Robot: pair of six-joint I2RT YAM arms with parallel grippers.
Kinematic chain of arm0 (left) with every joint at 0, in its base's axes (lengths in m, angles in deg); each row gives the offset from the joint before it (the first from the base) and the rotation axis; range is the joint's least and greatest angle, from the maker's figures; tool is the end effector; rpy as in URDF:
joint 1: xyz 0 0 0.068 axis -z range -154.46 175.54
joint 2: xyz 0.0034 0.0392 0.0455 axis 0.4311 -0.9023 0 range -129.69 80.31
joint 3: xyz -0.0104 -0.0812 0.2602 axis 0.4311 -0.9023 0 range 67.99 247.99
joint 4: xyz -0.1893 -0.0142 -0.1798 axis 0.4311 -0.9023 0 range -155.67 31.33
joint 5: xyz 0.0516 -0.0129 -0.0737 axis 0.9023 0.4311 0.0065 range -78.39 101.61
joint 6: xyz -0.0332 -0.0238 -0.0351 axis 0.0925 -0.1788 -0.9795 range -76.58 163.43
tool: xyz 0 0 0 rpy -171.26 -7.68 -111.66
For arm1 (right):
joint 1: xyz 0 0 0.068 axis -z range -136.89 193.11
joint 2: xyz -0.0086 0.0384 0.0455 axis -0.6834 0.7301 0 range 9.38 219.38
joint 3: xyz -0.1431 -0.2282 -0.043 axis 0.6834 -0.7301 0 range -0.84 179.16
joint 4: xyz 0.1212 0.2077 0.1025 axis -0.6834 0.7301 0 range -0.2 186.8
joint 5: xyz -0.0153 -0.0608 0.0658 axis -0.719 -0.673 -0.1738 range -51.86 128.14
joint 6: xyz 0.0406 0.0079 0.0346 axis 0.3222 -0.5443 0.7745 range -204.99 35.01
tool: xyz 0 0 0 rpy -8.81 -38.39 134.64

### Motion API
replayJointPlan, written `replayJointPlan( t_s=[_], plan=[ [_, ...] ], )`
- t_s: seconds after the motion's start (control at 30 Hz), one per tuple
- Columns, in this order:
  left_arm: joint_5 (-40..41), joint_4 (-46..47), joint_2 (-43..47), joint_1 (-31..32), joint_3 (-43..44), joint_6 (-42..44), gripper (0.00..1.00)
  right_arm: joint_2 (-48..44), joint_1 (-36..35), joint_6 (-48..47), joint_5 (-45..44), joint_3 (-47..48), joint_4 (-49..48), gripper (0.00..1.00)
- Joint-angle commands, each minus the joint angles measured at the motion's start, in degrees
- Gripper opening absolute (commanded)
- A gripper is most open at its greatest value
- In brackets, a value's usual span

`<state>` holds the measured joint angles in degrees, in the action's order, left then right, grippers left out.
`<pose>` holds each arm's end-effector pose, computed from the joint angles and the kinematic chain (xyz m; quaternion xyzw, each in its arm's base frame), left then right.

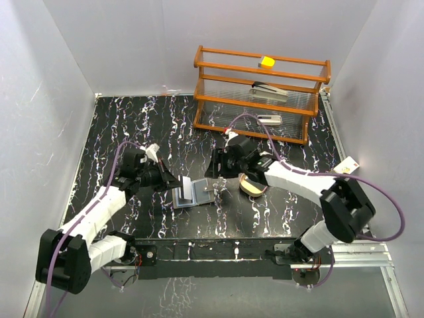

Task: Put the credit cards into the card holder
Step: Insert the credit card into the card holder.

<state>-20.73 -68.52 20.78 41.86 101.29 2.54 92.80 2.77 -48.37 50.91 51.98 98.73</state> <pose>0.2025 -0.0791 0.2254 -0.0587 0.8633 -0.4264 0.2634 0.2349 0.2098 0.2334 -0.0765 0.8970 0.3423 0.2690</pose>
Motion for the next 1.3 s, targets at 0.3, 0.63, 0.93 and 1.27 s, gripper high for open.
replayJointPlan(
  t_s=[0.3, 0.63, 0.93, 1.27],
  plan=[
    [-2.27, 5.50, -8.89, -1.29, -0.43, -0.69, 0.00, 13.06, -4.28, -8.29, -6.73, 10.24, 2.85, 0.54],
    [-5.35, 7.31, -13.53, -2.64, -0.78, 0.69, 0.00, 17.92, -5.36, -10.17, -7.29, 9.90, 3.49, 0.38],
    [-8.43, 9.49, -16.59, -2.78, -1.31, 0.72, 0.00, 19.50, -6.12, -11.13, -10.58, 8.61, 5.23, 0.31],
    [-11.36, 13.51, -21.44, -2.77, -1.82, -1.09, 0.00, 19.24, -6.46, -10.82, -10.26, 7.49, 4.28, 0.28]
  ],
)
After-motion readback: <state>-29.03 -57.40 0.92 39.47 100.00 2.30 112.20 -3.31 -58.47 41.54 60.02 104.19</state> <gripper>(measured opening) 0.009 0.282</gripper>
